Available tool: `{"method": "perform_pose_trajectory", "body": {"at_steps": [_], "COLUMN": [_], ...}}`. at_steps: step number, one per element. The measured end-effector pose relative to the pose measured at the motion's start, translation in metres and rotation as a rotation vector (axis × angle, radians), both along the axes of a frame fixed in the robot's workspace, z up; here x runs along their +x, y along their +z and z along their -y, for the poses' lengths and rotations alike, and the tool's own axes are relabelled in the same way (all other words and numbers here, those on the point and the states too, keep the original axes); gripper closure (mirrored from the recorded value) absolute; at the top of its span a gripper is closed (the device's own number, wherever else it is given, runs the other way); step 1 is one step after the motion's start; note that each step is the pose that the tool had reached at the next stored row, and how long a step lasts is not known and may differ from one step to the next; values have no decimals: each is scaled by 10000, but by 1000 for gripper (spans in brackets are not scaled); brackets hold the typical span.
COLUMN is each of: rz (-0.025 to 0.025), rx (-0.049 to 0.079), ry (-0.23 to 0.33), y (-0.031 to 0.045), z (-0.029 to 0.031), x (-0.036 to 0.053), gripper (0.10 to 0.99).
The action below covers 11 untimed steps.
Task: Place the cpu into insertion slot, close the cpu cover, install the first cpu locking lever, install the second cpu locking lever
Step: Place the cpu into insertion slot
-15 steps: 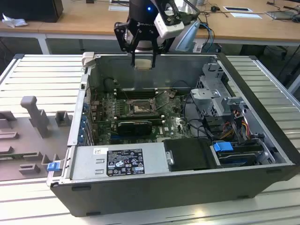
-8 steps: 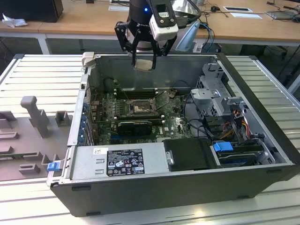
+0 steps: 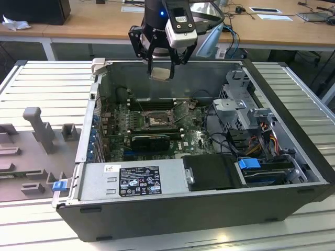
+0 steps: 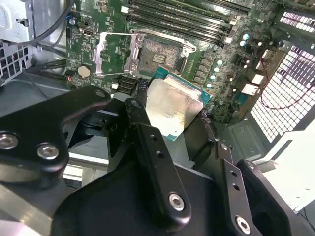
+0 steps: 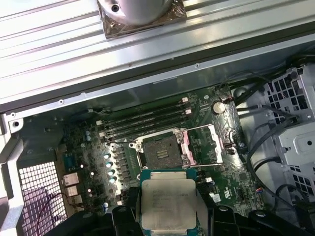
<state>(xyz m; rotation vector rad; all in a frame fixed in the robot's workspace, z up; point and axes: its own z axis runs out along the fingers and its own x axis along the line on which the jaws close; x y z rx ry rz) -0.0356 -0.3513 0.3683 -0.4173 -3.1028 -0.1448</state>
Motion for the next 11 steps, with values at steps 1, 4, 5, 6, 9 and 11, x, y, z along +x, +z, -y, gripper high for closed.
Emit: {"method": "perform_pose_trajectory", "body": {"at_steps": [1,4,5,6,9,11], "rz": [1,1,1,1,2,2], "rx": [24,24,23,23,24,24], "ry": [-43,-591,-732,-861,-1288,-1566], "y": [-12,-36,-39,-41,-45,-48], "z": [-1,-1,0,0,0,-1], "x": [0,0,0,0,0,-1], "gripper": [545,545,545,545,545,545]}}
